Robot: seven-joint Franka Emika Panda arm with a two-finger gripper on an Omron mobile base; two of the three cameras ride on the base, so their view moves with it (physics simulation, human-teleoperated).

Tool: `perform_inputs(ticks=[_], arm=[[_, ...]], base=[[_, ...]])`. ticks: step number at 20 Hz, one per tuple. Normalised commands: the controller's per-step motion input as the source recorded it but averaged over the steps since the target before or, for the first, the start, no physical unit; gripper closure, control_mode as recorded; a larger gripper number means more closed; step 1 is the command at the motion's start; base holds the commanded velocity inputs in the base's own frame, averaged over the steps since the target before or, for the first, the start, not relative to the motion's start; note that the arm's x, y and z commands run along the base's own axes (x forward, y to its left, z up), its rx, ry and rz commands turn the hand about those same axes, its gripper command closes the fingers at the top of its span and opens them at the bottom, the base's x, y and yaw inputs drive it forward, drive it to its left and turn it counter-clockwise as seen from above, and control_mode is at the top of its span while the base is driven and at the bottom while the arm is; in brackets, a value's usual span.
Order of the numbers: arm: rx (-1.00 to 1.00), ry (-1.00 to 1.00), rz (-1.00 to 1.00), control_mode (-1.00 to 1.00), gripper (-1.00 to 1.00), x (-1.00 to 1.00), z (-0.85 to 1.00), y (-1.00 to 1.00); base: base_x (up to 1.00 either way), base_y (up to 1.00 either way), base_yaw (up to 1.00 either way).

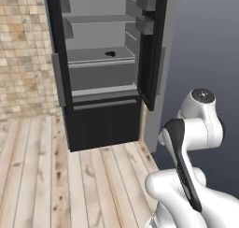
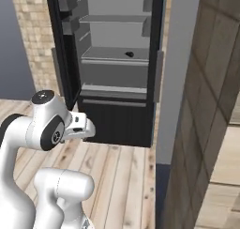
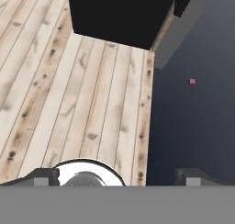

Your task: Place one eggplant and one chicken drumstick in each tupperware on the nearby counter, to pack two identical lunches.

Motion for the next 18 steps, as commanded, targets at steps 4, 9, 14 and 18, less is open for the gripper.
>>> perform_inputs(ticks=[4,9,14,18], arm=[[0.0,0.0,0.0,1.0,-1.0,0.0,0.0,0.0],[0.0,0.0,0.0,1.0,-1.0,0.0,0.0,0.0],[0.0,0.0,0.0,1.0,-1.0,0.0,0.0,0.0],[0.0,0.0,0.0,1.0,-1.0,0.0,0.0,0.0]], base=[[1.0,0.2,0.0],[0.94,0.26,0.0],[0.82,0.28,-0.01],[0.73,0.25,-0.03]])
